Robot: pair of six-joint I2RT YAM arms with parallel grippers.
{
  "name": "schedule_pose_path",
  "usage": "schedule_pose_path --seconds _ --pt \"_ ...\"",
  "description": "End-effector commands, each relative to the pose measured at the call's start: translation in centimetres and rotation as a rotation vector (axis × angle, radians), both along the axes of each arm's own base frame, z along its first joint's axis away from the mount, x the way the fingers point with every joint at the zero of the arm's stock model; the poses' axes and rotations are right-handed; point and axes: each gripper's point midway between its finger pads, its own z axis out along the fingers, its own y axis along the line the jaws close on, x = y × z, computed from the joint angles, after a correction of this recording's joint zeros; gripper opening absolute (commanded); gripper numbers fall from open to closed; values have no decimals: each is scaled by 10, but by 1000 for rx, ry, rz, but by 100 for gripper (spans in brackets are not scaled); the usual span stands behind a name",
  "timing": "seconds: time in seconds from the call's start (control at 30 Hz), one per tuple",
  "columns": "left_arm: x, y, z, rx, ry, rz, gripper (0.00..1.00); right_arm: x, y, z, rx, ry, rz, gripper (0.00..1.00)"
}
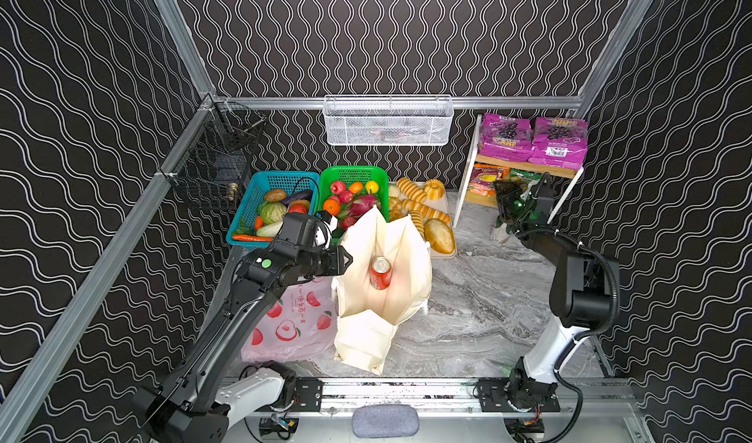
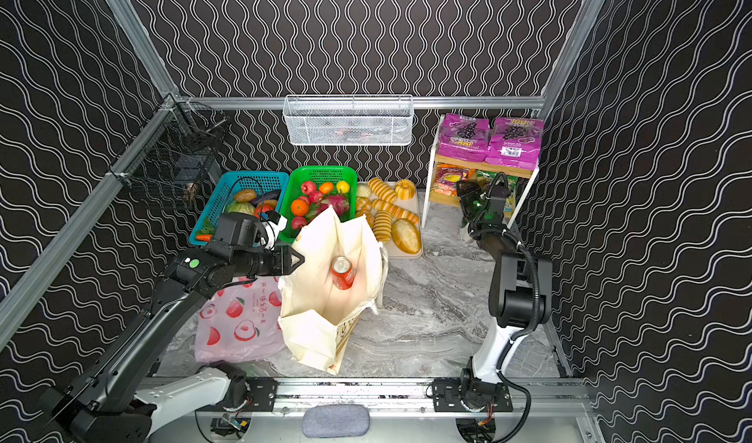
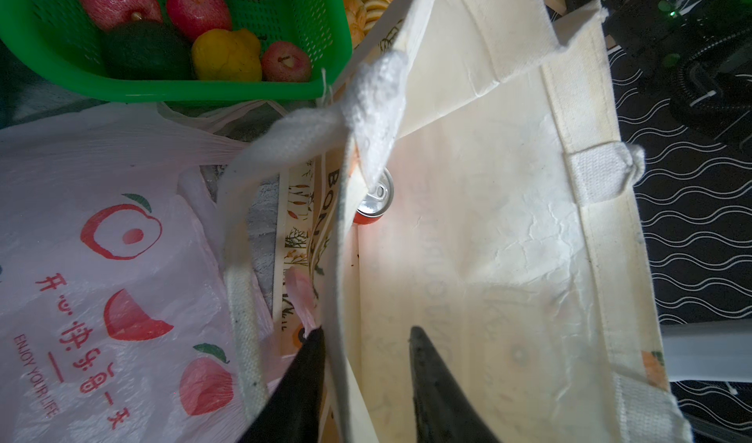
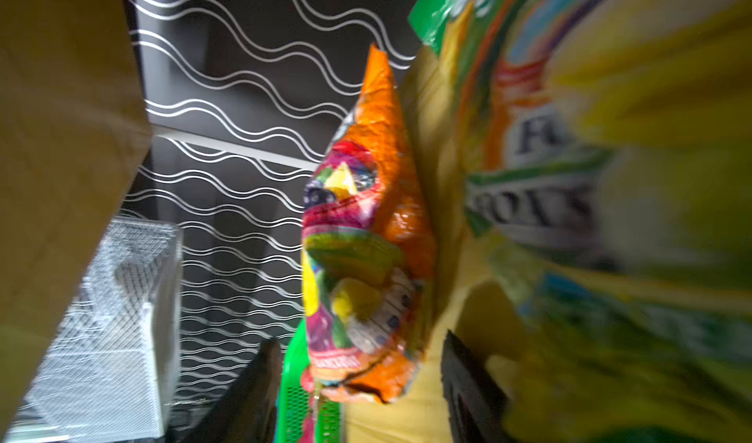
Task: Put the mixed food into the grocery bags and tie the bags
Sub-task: 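Reach the right gripper into the shelf toward the orange candy bag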
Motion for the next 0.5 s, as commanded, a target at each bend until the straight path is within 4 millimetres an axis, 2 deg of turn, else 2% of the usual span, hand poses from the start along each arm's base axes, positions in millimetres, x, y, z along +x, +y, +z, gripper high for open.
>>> schedule_pose_path --seconds 0.0,0.2,0.47 --pt "3 1 3 13 -21 -4 37 9 4 -2 41 -22 20 66" --pt "4 1 4 14 -20 -4 37 15 5 -19 37 29 12 66" --pt "5 1 4 14 -19 0 37 16 -2 -56 -26 166 -44 66"
